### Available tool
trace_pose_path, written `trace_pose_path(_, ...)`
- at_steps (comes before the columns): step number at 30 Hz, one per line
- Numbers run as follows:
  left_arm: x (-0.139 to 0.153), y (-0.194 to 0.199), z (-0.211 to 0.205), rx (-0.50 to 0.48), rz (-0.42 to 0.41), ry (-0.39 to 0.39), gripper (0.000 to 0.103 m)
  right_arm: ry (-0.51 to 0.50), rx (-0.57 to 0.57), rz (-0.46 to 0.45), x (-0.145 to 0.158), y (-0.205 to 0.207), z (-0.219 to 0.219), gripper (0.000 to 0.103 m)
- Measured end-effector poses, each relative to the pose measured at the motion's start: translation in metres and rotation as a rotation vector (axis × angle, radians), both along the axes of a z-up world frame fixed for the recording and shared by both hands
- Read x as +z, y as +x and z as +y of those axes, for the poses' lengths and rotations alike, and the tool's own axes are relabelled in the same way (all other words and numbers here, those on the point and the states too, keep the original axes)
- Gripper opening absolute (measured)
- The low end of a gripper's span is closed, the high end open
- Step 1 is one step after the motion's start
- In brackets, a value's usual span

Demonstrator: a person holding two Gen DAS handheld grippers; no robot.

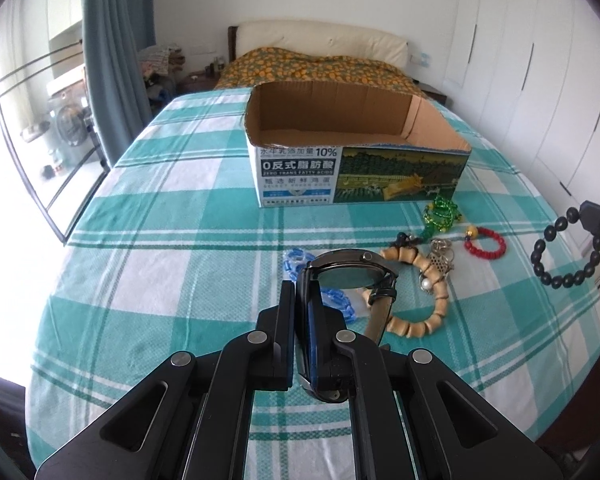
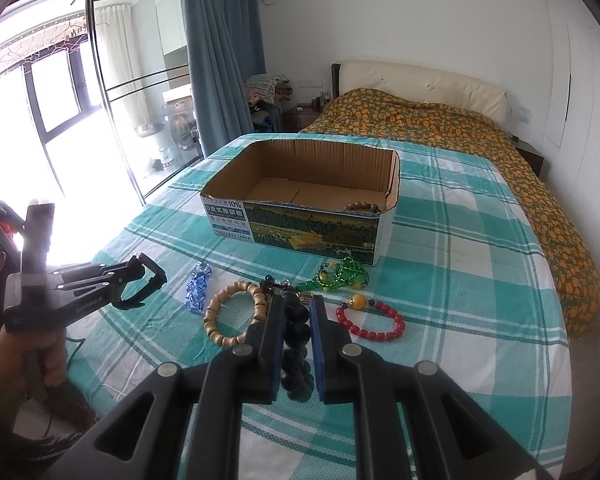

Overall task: Organize jewelry
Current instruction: 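Carry the watch and black bead bracelet over the box and open both tools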

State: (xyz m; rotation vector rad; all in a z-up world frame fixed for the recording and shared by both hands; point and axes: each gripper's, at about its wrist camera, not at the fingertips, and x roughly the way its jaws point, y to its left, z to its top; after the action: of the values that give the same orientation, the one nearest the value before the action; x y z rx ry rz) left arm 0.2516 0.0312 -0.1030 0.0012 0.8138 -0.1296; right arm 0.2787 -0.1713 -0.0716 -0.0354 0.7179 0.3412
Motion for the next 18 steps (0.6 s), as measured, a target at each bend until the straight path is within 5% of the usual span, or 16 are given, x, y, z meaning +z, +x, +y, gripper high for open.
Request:
trace_pose_path(10, 0.004, 0.014, 0.011, -0.02, 0.019, -0.06, 0.003, 0.01, 0.024, 0.003, 0.008, 0.019, 0.01, 0.013)
trace_pose_path(18, 0.045, 0.058, 0.017, -0.07, -0.014, -0.153, 0.003, 0.025, 0.082, -0.034, 0.036, 0.059, 0.025, 0.013)
